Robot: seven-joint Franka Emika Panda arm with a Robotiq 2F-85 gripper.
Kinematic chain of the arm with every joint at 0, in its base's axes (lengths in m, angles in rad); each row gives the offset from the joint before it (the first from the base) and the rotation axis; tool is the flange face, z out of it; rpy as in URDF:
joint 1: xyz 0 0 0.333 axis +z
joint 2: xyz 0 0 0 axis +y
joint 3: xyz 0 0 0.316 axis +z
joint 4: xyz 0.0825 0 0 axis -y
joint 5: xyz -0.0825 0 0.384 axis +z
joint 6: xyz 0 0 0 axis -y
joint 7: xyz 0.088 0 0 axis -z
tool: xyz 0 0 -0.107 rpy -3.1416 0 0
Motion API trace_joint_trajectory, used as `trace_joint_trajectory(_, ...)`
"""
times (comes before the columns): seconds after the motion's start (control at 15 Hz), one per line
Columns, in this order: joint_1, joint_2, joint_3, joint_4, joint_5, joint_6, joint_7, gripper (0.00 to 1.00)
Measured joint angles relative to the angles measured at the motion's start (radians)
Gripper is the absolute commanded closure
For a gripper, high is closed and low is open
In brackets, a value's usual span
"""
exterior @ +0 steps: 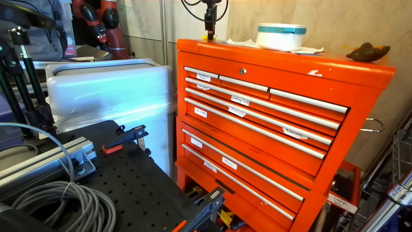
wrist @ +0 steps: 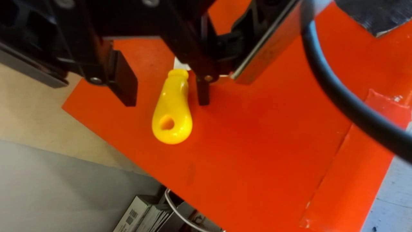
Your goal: Move the yellow object to the left.
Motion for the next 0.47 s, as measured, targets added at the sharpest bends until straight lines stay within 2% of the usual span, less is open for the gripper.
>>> trace_joint_trajectory(0.13,0.003,-0.001,0.0,0.016,0.0,-0.02,-0.001,0.02)
trace_joint_trajectory(0.33,0.004,-0.026,0.006,0.029,0.006,-0.054,-0.018,0.0)
trace_joint_trajectory(0.47,-0.012,-0.071,0.032,0.022,0.06,-0.117,-0.091,0.0)
